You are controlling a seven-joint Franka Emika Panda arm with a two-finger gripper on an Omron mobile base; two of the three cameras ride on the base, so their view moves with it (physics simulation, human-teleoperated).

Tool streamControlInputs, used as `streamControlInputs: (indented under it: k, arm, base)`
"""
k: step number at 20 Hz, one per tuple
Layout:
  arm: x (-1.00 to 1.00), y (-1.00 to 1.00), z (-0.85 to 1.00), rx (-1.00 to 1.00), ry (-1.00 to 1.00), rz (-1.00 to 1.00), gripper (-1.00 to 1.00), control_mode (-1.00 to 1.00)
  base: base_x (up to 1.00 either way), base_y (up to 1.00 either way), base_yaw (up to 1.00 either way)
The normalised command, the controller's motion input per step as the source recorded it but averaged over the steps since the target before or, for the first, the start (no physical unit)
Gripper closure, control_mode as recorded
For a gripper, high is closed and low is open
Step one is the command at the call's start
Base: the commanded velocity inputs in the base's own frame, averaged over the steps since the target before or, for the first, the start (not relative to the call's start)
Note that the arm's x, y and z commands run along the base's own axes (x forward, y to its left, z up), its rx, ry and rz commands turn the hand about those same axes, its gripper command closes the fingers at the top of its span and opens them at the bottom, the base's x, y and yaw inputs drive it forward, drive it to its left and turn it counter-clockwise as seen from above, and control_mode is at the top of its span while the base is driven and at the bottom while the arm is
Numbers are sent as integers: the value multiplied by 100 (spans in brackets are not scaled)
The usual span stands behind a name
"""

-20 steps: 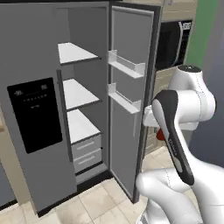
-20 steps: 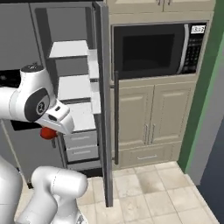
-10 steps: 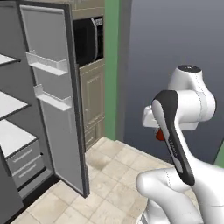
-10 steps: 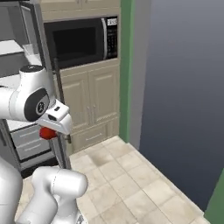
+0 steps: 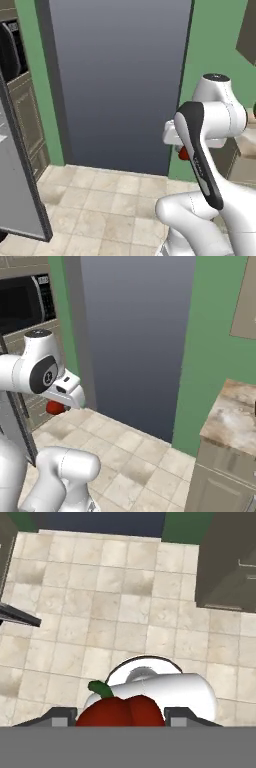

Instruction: Place the cold items (avocado and bell pepper) from the fridge in one tupperware on the dining counter. Place the warm items (kebab skewer and hot dog) in the stove area in another tupperware.

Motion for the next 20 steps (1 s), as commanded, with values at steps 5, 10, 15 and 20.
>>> streamControlInputs:
  k: [5, 10, 15, 20]
  arm:
    - [0, 0, 0, 0, 0, 0, 100, 100]
    - [0, 0, 0, 0, 0, 0, 100, 100]
    - [0, 0, 0, 0, 0, 0, 100, 100]
    - [0, 0, 0, 0, 0, 0, 100, 100]
  base:
    - [-36, -38, -63]
    - [-2, -62, -73]
    - [-3, -62, -73]
    - [0, -67, -75]
